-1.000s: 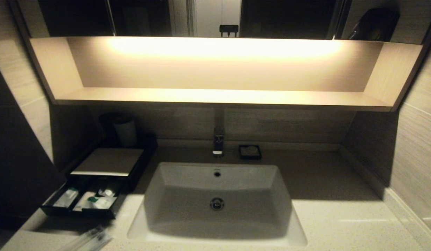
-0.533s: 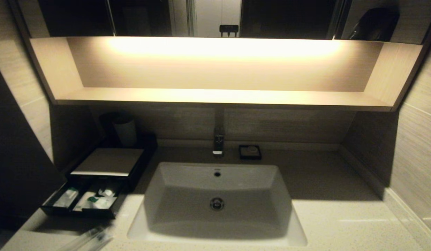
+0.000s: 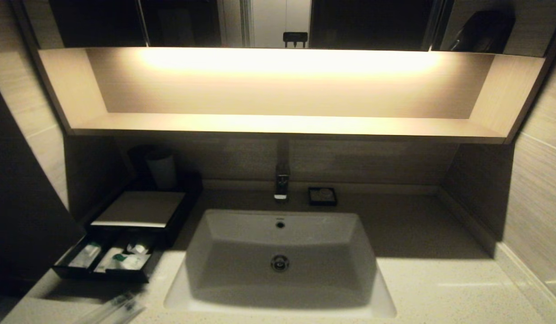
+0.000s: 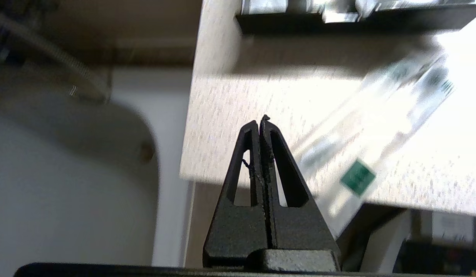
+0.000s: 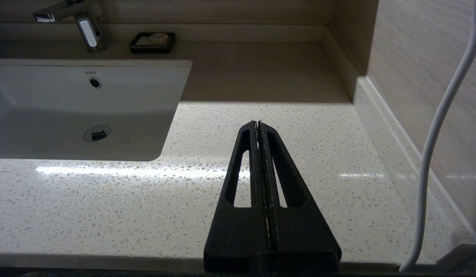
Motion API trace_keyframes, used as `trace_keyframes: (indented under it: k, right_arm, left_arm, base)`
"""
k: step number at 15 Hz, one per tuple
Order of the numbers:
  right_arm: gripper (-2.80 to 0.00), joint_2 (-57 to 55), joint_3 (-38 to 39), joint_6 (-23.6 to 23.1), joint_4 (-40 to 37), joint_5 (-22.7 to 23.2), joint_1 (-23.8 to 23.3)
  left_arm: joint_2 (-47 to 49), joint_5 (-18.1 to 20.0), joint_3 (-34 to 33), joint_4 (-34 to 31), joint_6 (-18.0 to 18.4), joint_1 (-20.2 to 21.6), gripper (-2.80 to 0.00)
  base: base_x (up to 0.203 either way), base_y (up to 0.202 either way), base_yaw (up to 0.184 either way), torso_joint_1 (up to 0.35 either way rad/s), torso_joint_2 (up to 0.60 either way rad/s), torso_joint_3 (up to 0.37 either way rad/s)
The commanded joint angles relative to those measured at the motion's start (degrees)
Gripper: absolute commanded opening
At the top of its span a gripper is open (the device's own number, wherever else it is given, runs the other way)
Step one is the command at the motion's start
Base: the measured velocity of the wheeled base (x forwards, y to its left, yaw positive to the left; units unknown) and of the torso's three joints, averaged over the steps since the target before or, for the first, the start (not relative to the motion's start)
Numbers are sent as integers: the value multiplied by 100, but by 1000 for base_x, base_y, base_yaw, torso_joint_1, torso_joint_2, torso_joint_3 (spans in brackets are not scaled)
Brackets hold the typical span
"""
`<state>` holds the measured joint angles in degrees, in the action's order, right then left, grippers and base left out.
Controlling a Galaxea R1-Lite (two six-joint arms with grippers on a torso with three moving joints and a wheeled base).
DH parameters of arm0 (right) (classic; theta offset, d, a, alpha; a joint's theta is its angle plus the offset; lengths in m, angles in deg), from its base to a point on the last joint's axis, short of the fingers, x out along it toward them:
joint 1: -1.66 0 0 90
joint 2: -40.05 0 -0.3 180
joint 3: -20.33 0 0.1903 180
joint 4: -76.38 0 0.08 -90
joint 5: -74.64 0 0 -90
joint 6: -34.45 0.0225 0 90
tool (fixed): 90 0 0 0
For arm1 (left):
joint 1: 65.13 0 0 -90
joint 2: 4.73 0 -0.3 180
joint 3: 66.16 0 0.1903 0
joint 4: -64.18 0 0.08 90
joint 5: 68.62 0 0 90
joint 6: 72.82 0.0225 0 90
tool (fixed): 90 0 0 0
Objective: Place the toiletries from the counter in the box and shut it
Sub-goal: Pick up the bathroom toiletry
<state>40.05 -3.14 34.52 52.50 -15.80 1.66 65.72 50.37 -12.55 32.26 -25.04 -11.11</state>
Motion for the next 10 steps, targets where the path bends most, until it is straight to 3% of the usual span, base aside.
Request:
trace_keyframes:
  k: [1, 4, 6, 10]
  right_arm:
    - [-280, 0, 1, 1, -1, 0, 0]
    - [-280, 0, 1, 1, -1, 0, 0]
    - [-280, 0, 1, 1, -1, 0, 0]
    - [-280, 0, 1, 1, -1, 0, 0]
  left_arm:
    - [-384, -660, 205, -462, -262, -401, -280]
    - [-580, -1574, 532, -1268, -790, -1052, -280]
    - [-687, -1995, 553, -1352, -1373, -1472, -280]
    - [-761, -2051, 451, -1389, -1343, -1596, -280]
  base:
    - [0, 0, 0, 0, 0, 0]
    - [0, 0, 0, 0, 0, 0]
    - [0, 0, 0, 0, 0, 0]
    - [0, 0, 0, 0, 0, 0]
